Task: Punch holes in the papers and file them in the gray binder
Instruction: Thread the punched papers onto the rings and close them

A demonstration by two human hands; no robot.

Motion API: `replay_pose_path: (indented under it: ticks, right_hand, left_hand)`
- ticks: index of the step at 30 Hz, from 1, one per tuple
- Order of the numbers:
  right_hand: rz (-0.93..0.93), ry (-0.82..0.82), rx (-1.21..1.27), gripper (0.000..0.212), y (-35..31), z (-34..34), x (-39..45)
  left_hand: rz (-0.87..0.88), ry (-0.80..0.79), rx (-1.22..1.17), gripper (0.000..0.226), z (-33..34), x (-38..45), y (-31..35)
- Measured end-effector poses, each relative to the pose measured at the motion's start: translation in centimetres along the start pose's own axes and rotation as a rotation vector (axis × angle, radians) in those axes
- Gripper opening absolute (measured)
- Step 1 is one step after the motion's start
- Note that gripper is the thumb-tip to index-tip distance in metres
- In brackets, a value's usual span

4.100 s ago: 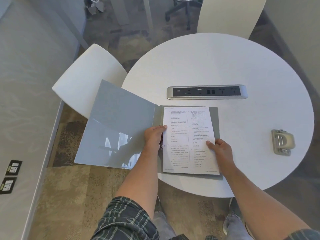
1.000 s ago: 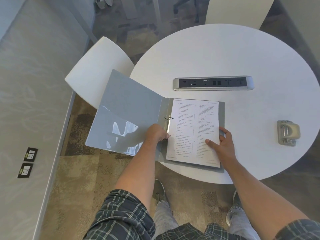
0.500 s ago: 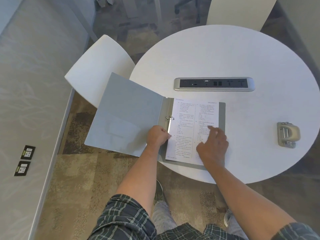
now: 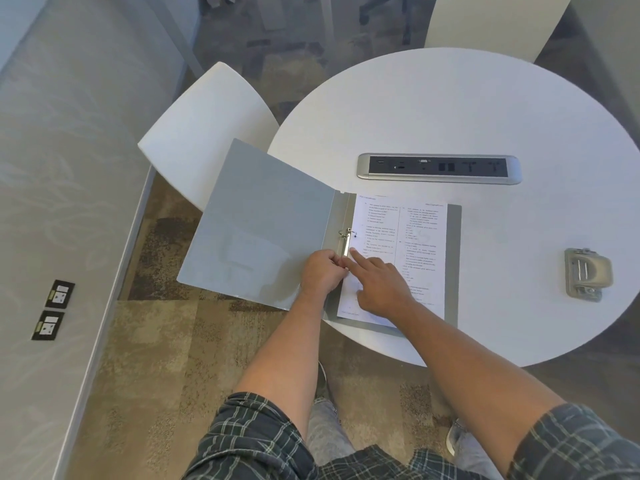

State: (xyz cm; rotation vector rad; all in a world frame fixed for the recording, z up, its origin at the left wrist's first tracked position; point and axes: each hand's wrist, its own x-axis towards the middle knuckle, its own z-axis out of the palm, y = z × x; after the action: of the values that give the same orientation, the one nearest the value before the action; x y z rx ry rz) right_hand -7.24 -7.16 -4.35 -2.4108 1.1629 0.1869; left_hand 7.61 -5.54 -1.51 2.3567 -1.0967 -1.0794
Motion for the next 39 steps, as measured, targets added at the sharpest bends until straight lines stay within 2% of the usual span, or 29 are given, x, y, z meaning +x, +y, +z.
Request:
replay_pose_path:
  ticks: [5,11,17,23,30,36,39]
  right_hand:
    - [0.043,-0.051,-0.020,0.077,-0.2,-0.7,0.7]
    - [0.044,-0.077,-0.052,0.072,0.1,-0.7,0.8]
    - [0.061,-0.067,-0.063,0.075,0.3,0.2,0.7]
    - [0.063,-0.037,-0.014,0.074,0.5,0.5,0.6]
    - [0.025,-0.057,-0.066,0.066,0.4,-1.2,1.4]
    - [0.043,-0.023,-0.016,0.066,0.0,-1.5,1.4]
    - [0.063,-0.016,0.063,0.074,0.2,-1.4,1.1]
  left_hand:
    - [-0.011,0.020,-0.033,0.009,0.2,0.2,-0.2]
    - [-0.013,0.071,-0.031,0.026,0.1,0.2,-0.7]
    - [0.001,0.103,0.038,0.011,0.3,0.0,-1.3]
    - [0.021,0.117,0.099,0.013,0.9,0.0,-1.5]
    - [0.030,0.145,0.076,0.012,1.0,0.0,-1.5]
    - [0.007,0.126,0.062,0.012,1.1,0.2,-1.4]
    - [0.039,0.144,0.053,0.014,1.3,0.3,-1.3]
